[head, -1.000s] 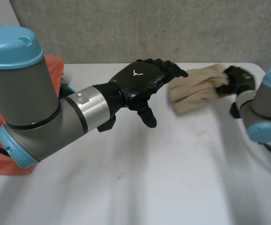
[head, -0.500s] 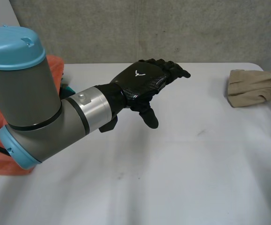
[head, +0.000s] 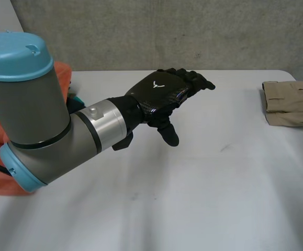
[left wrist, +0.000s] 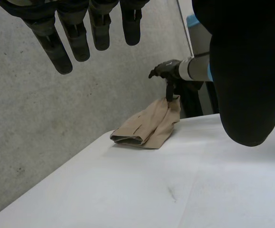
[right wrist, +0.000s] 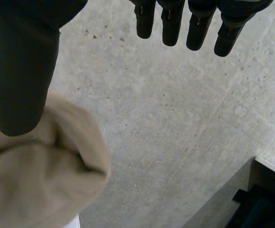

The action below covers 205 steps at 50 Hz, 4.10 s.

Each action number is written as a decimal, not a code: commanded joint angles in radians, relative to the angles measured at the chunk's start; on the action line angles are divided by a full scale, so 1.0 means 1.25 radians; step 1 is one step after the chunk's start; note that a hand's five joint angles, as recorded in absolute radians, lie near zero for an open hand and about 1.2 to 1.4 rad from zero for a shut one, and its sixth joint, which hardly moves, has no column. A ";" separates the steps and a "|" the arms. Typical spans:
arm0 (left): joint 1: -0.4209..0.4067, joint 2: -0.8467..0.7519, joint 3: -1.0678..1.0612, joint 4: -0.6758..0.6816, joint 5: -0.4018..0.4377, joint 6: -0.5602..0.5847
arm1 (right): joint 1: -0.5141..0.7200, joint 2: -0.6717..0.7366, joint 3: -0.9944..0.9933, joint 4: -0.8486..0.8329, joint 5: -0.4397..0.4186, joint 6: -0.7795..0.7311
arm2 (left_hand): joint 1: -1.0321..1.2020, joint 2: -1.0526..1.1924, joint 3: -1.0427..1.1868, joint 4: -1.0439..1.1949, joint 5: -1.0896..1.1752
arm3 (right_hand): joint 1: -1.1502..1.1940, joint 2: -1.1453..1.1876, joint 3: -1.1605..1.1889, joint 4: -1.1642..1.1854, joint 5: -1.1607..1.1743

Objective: Fold the laundry.

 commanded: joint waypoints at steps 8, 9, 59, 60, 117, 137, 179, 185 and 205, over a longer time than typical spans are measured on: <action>0.158 0.068 0.026 0.033 -0.275 0.018 | 0.075 -0.370 0.489 -0.093 -0.436 -0.100 | -0.005 -0.017 -0.023 -0.012 -0.028 | -0.047 -0.036 -0.034 -0.034 -0.042; 0.178 0.067 0.027 0.038 -0.299 0.023 | 0.084 -0.383 0.514 -0.089 -0.467 -0.120 | -0.007 -0.019 -0.025 -0.015 -0.030 | -0.047 -0.036 -0.034 -0.034 -0.042; 0.031 -0.044 -0.059 0.254 -0.150 -0.032 | 0.138 -0.736 0.878 -0.048 -0.446 -0.215 | 0.963 0.951 0.944 0.955 0.940 | -0.047 -0.036 -0.034 -0.034 -0.042; 0.016 -0.067 -0.056 0.252 -0.150 -0.031 | 0.138 -0.736 0.881 -0.048 -0.446 -0.214 | 0.963 0.951 0.944 0.955 0.940 | -0.047 -0.036 -0.034 -0.034 -0.042; 0.411 -0.354 0.073 0.080 -0.217 0.280 | 0.338 -0.004 0.071 0.245 -0.503 -0.214 | 0.329 0.317 0.310 0.321 0.306 | 0.219 0.230 0.233 0.232 0.224; 0.398 -0.353 0.075 0.119 -0.233 0.293 | 0.340 0.131 -0.083 0.251 -0.463 -0.215 | 0.963 0.951 0.944 0.955 0.940 | 0.929 0.940 0.943 0.942 0.934; 0.302 -0.102 0.238 0.637 -0.408 0.070 | 0.334 -0.322 0.099 -0.289 -0.173 -0.086 | 0.963 0.951 0.944 0.955 0.940 | 0.930 0.941 0.944 0.943 0.935; 0.305 -0.018 0.010 0.622 -0.322 0.053 | 0.319 -0.413 0.307 -0.266 -0.243 -0.093 | 0.963 0.951 0.944 0.955 0.940 | 0.930 0.941 0.944 0.943 0.935; 0.334 0.363 -0.366 0.138 -0.305 0.194 | 0.176 -0.698 0.543 0.324 -0.366 -0.453 | 0.963 0.951 0.944 0.955 0.940 | 0.930 0.941 0.944 0.943 0.935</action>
